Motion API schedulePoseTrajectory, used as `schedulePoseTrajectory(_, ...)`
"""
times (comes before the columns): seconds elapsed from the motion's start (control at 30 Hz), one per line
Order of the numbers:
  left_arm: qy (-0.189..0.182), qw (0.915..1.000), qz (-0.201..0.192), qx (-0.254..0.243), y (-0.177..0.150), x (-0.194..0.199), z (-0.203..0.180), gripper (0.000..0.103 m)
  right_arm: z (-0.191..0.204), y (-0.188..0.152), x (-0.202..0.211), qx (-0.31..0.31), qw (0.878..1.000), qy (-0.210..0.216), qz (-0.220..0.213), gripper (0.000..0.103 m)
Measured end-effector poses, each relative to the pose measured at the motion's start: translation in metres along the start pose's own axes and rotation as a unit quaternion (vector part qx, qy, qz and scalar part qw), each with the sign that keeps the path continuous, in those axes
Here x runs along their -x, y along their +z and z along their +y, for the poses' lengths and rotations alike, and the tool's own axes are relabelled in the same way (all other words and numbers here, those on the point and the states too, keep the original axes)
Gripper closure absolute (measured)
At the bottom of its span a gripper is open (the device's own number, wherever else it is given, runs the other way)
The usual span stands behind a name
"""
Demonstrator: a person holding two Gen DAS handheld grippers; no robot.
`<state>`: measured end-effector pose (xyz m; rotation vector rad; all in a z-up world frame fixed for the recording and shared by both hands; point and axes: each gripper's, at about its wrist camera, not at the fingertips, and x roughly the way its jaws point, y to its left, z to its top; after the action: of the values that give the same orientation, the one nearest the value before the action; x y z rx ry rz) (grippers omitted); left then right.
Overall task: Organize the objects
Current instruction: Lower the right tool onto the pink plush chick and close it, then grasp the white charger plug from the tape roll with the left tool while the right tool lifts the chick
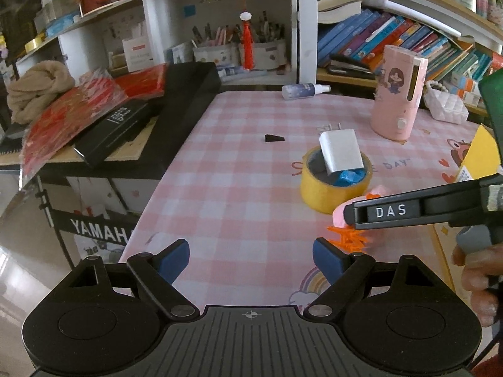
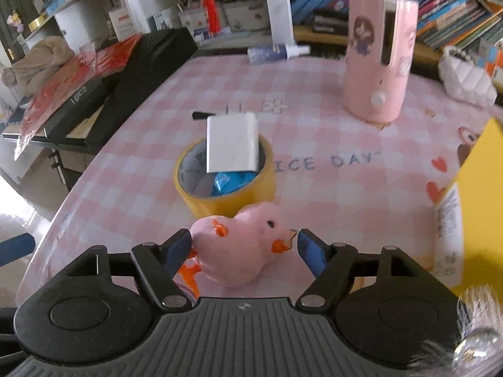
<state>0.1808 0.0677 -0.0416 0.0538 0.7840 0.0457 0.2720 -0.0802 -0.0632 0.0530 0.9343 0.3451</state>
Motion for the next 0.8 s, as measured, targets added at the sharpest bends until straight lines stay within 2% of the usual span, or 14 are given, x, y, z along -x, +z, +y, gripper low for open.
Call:
schedulePoseTrajectory(0.17, 0.002, 1.0, -0.003, -0.002, 0.002, -0.001, -0.002, 0.016, -0.003, 0.0, -0.015, -0.018, 0.999, 0.016, 0.023, 0.028)
schedulePoseTrajectory(0.27, 0.001, 1.0, -0.007, -0.002, 0.005, -0.001, -0.003, 0.016, -0.003, -0.001, -0.019, -0.022, 0.999, 0.023, 0.024, 0.036)
schedulePoseTrajectory(0.33, -0.003, 0.9999, -0.01, -0.001, 0.008, -0.003, -0.004, 0.016, -0.007, -0.001, -0.013, -0.026, 0.999, 0.021, 0.016, 0.038)
schedulePoseTrajectory(0.47, -0.021, 0.9996, -0.018, -0.002, 0.017, -0.01, -0.012, 0.016, -0.013, 0.005, 0.022, -0.019, 0.998, -0.009, -0.054, 0.039)
schedulePoseTrajectory(0.6, -0.045, 0.9984, -0.031, -0.01, 0.032, -0.023, -0.025, 0.016, -0.021, 0.013, 0.061, 0.001, 0.988, -0.059, -0.142, 0.038)
schedulePoseTrajectory(0.7, -0.064, 0.9967, -0.047, -0.019, 0.045, -0.036, -0.038, 0.024, -0.029, 0.018, 0.078, 0.001, 0.98, -0.082, -0.179, 0.038)
schedulePoseTrajectory(0.8, -0.075, 0.9962, -0.043, -0.011, 0.058, -0.05, -0.048, 0.027, -0.036, 0.019, 0.09, 0.005, 0.974, -0.096, -0.203, 0.038)
